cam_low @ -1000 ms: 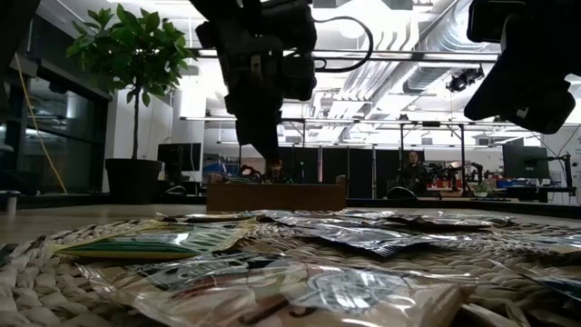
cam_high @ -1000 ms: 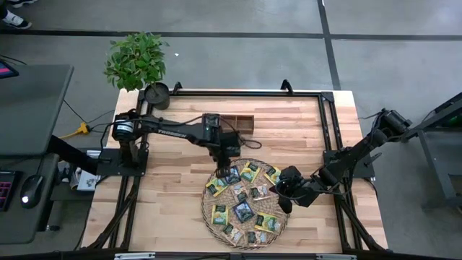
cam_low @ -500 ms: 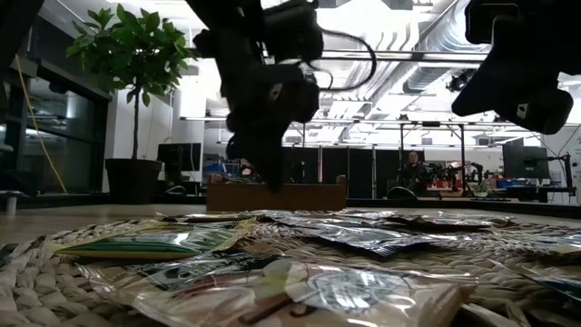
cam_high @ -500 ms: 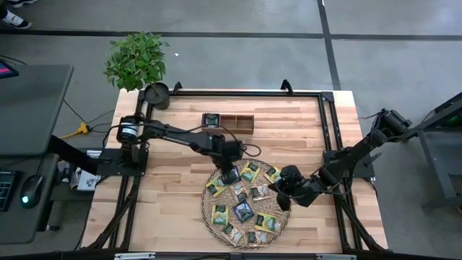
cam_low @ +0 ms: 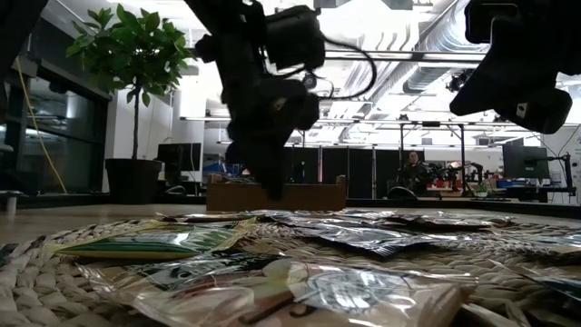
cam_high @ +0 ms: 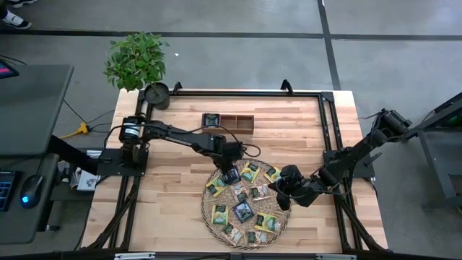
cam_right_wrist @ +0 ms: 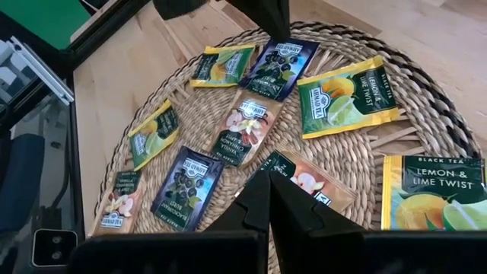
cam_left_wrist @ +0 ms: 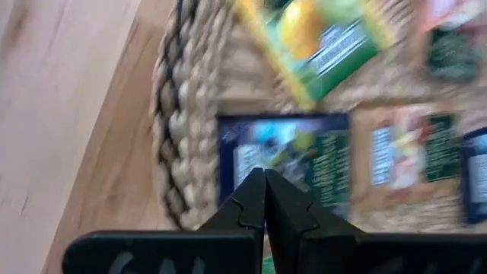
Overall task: Pick & Place Tea
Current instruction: Put the purple tea bag in the left section of the wooden organizer
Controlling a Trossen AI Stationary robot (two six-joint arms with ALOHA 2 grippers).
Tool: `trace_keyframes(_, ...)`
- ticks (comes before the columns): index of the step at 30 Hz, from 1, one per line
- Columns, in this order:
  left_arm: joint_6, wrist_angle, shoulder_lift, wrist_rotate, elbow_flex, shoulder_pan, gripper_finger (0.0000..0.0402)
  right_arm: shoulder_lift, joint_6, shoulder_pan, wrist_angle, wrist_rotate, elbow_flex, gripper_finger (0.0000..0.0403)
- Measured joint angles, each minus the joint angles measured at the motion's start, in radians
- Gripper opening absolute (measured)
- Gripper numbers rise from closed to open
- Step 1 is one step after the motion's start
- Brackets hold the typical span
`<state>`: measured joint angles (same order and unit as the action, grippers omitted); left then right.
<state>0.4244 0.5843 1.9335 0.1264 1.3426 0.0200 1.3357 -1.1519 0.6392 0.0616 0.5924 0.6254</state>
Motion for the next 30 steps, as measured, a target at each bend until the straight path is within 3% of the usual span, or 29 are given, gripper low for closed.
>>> trace_keyframes(12, 0.052, -0.002, 0.029, -0.033, 0.001, 0.000, 0.0000, 0.000, 0.000, 0.000, -0.018, -0.001, 0.000, 0.0000)
trace_keyframes(18, 0.160, -0.002, 0.029, -0.127, 0.002, 0.001, 0.0000, 0.000, -0.035, 0.000, -0.014, -0.001, 0.000, 0.0000)
trace_keyframes(22, 0.199, -0.001, 0.029, -0.137, 0.002, 0.000, 0.0000, 0.009, -0.040, 0.000, -0.037, -0.003, 0.000, 0.0000)
trace_keyframes(30, 0.238, -0.033, 0.096, -0.095, 0.008, -0.001, 0.0000, 0.162, 0.248, -0.023, -0.311, -0.101, 0.000, 0.0000)
